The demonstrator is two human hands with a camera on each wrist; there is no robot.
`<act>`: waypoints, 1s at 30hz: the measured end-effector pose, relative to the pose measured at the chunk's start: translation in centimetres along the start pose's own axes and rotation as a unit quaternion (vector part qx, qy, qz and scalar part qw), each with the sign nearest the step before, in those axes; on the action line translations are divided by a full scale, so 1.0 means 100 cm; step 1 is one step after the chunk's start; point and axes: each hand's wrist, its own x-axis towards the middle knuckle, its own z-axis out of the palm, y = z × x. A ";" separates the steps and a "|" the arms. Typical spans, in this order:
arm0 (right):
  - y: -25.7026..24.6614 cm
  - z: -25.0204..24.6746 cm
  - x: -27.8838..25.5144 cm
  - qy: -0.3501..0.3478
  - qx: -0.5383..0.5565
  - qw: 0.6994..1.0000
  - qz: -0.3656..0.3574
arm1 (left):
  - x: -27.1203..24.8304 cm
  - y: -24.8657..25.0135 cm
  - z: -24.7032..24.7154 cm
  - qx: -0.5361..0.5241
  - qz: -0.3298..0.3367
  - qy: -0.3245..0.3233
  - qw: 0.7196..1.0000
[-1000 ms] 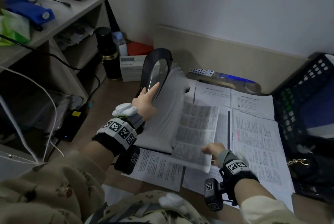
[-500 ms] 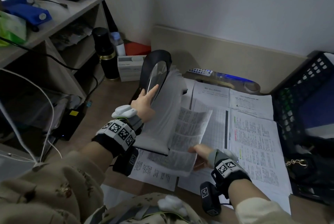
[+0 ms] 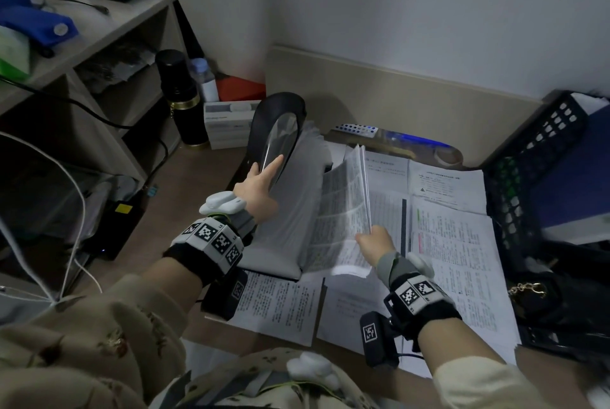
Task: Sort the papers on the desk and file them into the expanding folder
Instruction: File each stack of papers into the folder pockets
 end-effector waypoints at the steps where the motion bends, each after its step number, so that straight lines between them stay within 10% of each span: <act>1: -0.006 -0.003 -0.001 0.020 -0.005 1.000 -0.007 | 0.001 0.000 0.000 0.000 -0.002 0.002 1.000; 13: -0.042 -0.039 -0.022 0.329 0.216 0.913 -0.110 | 0.009 -0.003 -0.006 -0.007 -0.003 0.010 1.000; 30: -0.046 0.022 -0.032 0.091 0.061 0.982 -0.153 | 0.011 -0.008 -0.017 -0.030 0.000 0.024 0.999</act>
